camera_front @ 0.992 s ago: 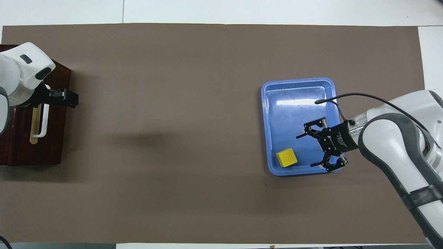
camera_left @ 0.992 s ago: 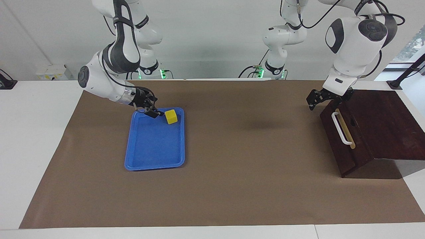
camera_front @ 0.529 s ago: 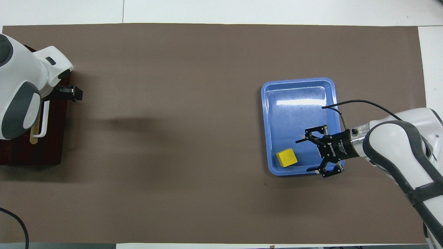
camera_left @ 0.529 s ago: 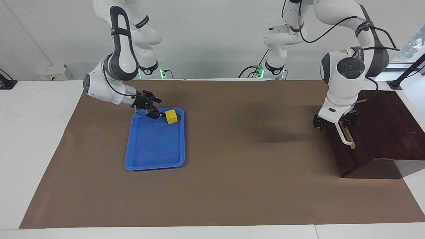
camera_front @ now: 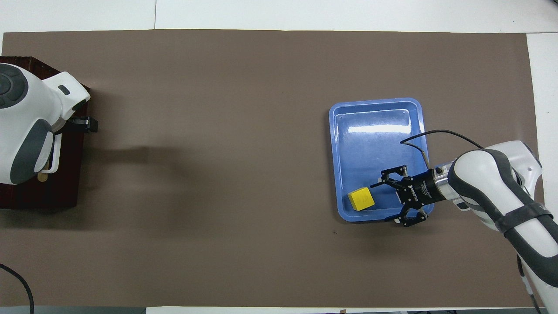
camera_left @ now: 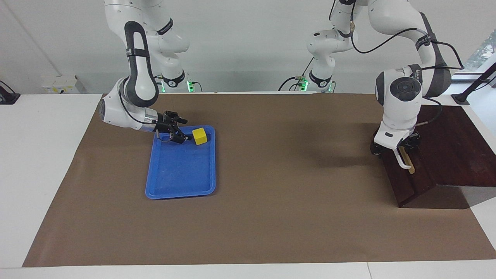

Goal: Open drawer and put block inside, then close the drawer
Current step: 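Grasp the yellow block with the right gripper while the left gripper pulls the drawer open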

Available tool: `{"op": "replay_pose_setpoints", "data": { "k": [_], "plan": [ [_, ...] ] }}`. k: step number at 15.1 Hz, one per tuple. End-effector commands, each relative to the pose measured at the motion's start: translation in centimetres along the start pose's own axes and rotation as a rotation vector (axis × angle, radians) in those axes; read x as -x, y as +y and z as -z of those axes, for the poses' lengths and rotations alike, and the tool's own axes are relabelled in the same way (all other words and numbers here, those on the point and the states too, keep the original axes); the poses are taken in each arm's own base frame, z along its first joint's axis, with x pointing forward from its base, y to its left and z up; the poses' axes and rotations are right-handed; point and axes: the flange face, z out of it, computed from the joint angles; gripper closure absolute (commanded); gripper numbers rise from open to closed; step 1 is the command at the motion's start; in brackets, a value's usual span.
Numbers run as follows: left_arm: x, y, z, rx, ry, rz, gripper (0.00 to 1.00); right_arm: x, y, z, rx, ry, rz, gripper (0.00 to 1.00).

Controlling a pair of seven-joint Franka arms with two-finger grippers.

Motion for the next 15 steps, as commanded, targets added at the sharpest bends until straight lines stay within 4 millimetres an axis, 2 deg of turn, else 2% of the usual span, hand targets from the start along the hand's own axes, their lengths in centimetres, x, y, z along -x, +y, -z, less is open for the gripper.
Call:
{"op": "replay_pose_setpoints", "data": {
  "k": [1,7,10,11,15],
  "plan": [
    [0.8,0.6,-1.0,-0.007,0.022,-0.011,0.00,-0.4,-0.2,0.0,-0.024,-0.017,0.022,0.00],
    [0.7,1.8,-1.4,-0.002,0.021,-0.035,0.00,-0.1,-0.6,0.2,-0.035,-0.026,0.024,0.00],
    [0.8,2.7,-1.2,0.000,0.024,-0.046,0.00,0.8,-1.2,-0.5,-0.021,-0.019,0.048,0.00],
    [0.8,3.9,-0.7,-0.001,0.027,-0.064,0.00,1.1,-1.4,-0.6,-0.018,-0.018,0.057,0.00],
    [0.7,6.2,0.2,0.006,0.040,-0.101,0.00,1.7,-1.7,-1.3,-0.002,-0.008,0.104,0.00]
  ]
}}
